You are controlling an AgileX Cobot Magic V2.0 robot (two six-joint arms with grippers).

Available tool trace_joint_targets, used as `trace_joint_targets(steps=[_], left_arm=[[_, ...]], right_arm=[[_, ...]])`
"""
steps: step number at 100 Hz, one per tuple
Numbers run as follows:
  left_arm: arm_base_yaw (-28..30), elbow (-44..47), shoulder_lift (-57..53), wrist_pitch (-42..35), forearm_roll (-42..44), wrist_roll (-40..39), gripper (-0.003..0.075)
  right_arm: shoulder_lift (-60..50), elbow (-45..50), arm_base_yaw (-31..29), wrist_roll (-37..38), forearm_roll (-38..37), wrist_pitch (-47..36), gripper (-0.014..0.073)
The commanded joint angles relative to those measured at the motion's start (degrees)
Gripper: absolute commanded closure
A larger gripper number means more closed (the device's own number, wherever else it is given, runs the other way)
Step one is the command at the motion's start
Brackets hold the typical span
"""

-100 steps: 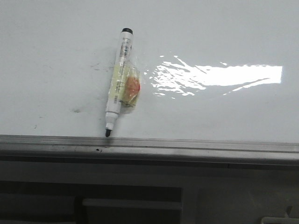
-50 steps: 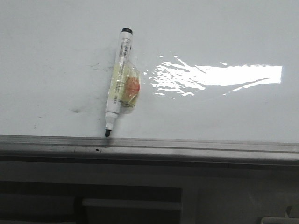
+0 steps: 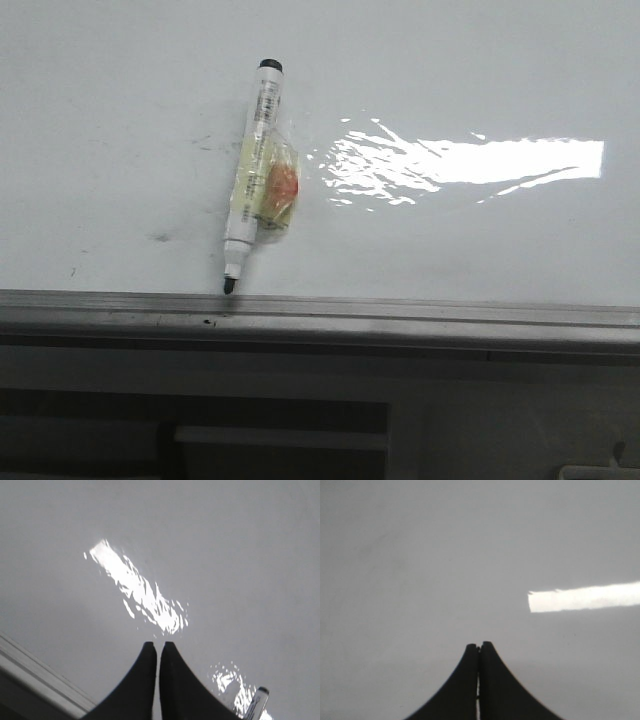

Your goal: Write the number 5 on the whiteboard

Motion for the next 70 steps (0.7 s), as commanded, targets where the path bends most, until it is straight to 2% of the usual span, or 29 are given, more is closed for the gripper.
trace_joint_targets(steps=[1,7,17,26,33,39,45,50,54,63,70], left_arm=[[0.0,-2.7,-1.3,3.7,1.9,4.2,0.0741],[0.0,-6.3,0.0,6.9,5.1,7.6,0.0741],[0.0,-12.7,4.6,10.2,12.5,9.6,0.0740],[0.0,-19.1,11.3,14.9,17.0,12.5,0.0720],[0.0,-23.6,17.2,20.3,16.3,20.1,0.0618],[0.0,-26.7,22.7,24.1,14.7,26.2,0.0467],[0.0,-28.6,27.6,27.2,12.2,29.2,0.0325],[0.0,-29.7,31.8,29.2,9.7,31.5,0.0260],[0.0,-30.1,35.0,30.2,7.0,34.1,0.0251],[-1.1,-30.1,40.7,30.5,1.6,39.8,0.0286],[-3.1,-30.1,44.1,29.6,-2.1,42.8,0.0314]], right_arm=[[-0.7,-1.9,-0.4,0.2,5.4,-2.8,0.0658],[-0.2,-4.4,-0.4,0.2,5.7,-1.1,0.0658],[2.3,-10.4,-0.1,0.1,5.4,6.7,0.0658],[6.6,-14.8,1.2,-0.1,2.7,12.1,0.0655],[10.2,-18.1,2.8,-1.0,-0.2,13.9,0.0654],[13.3,-21.1,4.5,-1.0,-1.2,15.7,0.0638],[16.9,-24.2,6.1,-1.0,-1.2,18.5,0.0574],[19.7,-26.4,7.7,-1.0,-1.2,21.5,0.0497],[21.9,-27.7,9.1,-1.0,-1.2,22.9,0.0419],[25.8,-30.0,12.1,-1.0,-1.2,24.1,0.0256],[27.7,-30.8,14.0,-1.0,-1.2,24.1,0.0175]])
